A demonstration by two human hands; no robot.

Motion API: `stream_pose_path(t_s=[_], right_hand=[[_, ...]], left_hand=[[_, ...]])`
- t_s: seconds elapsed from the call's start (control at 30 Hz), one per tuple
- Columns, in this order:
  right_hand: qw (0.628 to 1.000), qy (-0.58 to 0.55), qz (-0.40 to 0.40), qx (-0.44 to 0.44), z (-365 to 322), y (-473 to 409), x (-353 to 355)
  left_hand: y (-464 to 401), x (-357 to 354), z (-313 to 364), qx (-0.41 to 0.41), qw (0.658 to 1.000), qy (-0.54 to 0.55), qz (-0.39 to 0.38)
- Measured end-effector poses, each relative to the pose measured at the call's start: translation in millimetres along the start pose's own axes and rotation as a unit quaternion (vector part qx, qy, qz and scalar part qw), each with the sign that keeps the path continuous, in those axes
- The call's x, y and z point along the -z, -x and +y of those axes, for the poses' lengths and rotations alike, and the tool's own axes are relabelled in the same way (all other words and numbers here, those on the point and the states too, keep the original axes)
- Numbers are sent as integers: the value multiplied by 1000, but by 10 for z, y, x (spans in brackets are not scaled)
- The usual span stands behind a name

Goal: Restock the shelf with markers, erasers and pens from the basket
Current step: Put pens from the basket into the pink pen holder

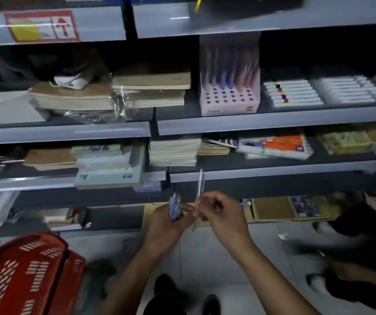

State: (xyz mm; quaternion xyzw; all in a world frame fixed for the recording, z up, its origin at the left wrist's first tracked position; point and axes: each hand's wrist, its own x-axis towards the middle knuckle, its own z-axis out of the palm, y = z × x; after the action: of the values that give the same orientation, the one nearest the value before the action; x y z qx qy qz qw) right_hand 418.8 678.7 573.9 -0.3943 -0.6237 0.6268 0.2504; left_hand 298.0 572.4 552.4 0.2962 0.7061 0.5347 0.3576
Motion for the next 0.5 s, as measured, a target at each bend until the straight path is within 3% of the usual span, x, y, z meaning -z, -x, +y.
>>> stream_pose_path(t_s=[0.13,0.33,0.5], right_hand=[[999,-8,30,11,-140,-268,108],[998,13,53,20,-372,-655,160],[997,19,64,28,-491,-914,200]], left_hand=[[-259,-82,80,12,999,-13,32],[-703,-39,198,-14,999,0,-38],[-1015,-29,326,-14,999,10,-42]])
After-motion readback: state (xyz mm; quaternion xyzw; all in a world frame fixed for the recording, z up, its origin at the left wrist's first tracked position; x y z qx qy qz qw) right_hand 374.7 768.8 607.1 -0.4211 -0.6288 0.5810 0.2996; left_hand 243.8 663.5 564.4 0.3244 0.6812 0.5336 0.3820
